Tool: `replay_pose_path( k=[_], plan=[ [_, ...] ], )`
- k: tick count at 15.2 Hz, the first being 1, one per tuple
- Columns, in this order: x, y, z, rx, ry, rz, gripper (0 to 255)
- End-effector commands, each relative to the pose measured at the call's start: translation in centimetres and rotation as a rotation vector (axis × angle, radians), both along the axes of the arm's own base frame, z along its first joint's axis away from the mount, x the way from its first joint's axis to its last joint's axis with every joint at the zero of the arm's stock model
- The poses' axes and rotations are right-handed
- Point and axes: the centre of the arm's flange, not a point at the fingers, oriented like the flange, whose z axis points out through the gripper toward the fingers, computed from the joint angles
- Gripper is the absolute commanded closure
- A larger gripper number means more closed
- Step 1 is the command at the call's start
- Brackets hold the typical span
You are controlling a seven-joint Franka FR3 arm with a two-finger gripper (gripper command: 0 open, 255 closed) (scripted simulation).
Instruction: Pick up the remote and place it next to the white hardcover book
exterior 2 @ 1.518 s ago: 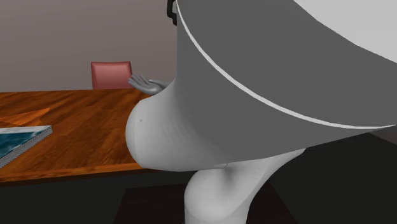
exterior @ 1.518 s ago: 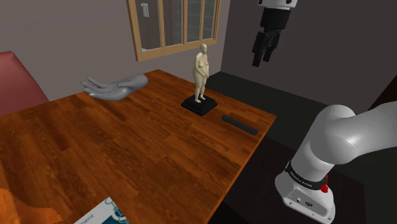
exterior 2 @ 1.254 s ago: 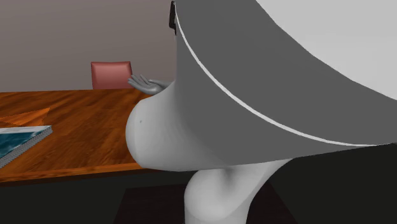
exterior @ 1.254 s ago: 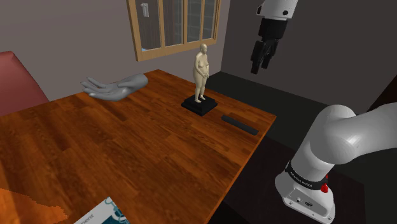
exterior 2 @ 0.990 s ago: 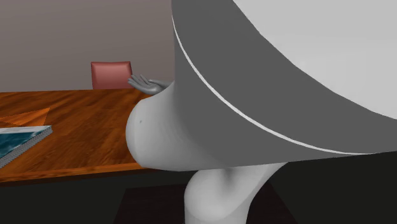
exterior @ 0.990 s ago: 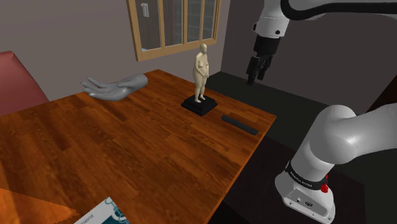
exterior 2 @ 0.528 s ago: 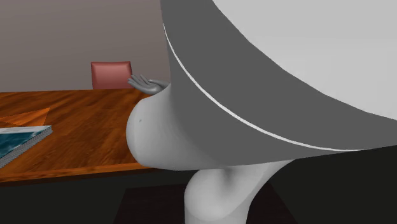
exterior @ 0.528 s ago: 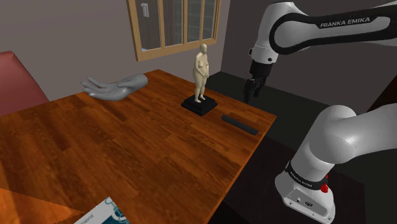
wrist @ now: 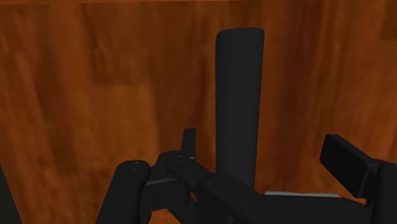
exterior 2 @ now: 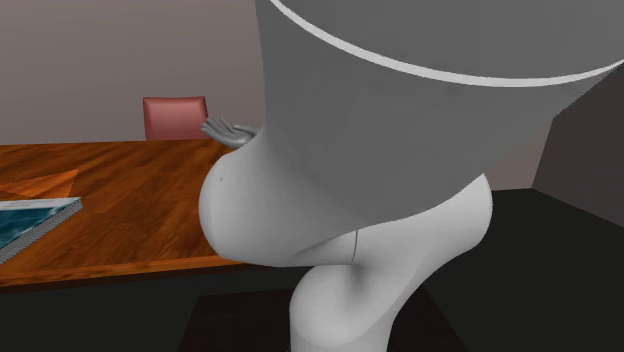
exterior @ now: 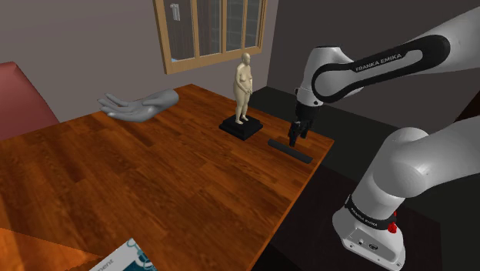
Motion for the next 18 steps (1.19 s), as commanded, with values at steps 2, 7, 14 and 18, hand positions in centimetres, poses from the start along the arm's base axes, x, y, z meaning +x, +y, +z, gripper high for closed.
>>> replay_pose_path(
  k=[2,7,14,18],
  plan=[
    [0.1,-0.3,-2.1,0.002,-0.001,-0.002,0],
    [0.1,-0.1,-4.8,0.002,-0.001,-0.002,0],
    [0.1,0.0,-5.1,0.002,-0.001,-0.002,0],
    [0.1,0.0,-5.1,0.002,-0.001,-0.002,255]
  ],
)
